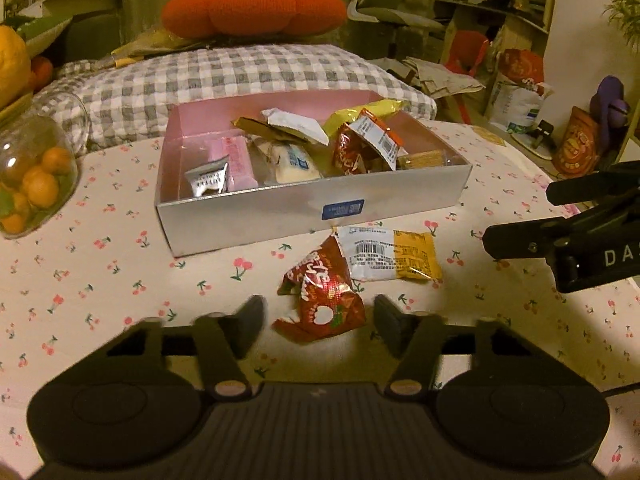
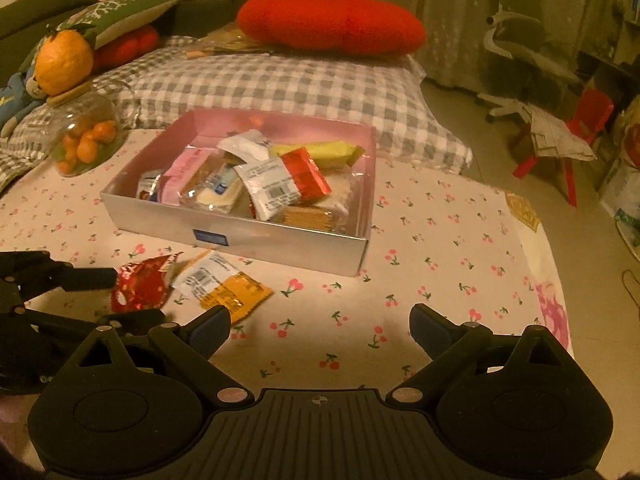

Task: Organize snacks
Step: 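Grasp the red candy packet with the left tool while the right tool grasps the white-and-yellow packet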

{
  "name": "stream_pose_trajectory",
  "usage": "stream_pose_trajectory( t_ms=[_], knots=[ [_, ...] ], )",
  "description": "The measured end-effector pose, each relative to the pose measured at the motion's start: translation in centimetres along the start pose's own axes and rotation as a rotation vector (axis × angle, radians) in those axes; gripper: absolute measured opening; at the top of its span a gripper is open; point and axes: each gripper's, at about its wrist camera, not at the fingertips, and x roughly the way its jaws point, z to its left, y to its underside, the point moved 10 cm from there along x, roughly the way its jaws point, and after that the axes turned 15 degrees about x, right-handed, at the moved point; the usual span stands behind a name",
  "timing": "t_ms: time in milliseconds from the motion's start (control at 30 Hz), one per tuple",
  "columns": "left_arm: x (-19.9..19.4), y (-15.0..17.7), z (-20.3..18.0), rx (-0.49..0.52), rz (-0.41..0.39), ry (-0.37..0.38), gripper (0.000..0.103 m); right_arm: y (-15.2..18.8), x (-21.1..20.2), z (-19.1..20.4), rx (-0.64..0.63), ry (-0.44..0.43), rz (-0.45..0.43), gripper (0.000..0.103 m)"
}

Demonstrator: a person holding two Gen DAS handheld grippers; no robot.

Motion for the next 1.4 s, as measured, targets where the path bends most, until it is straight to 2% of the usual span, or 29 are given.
stream_pose_trajectory(
  t_ms=[167,433,733,1100,1267,1400],
  knots=[
    [-0.6,0.2,0.6,-0.020,-0.008,-0.001,0.039,0.3,0.9,0.0,-0.011,-0.037,0.004,0.098],
    [-2.0,0.5,2.2,-0.063,-0.017,-0.007,0.038,1.8,2.2,2.1,-0.101,-0.120,0.038,0.098],
    [-2.2,1.0,3.5,-0.096,0.002,-0.020,0.037,2.8,4.5,4.6,-0.192,-0.124,0.076,0.098],
    [-1.5,1.6,3.4,-0.100,0.030,-0.020,0.038,1.6,6.2,6.4,-0.184,-0.212,0.077,0.095],
    [-1.0,1.9,3.4,-0.097,0.045,-0.027,0.038,1.2,6.5,7.2,-0.176,-0.254,0.080,0.083],
    [-1.1,1.9,3.5,-0.099,0.043,-0.031,0.038,1.2,6.2,7.7,-0.185,-0.276,0.078,0.065]
  ],
)
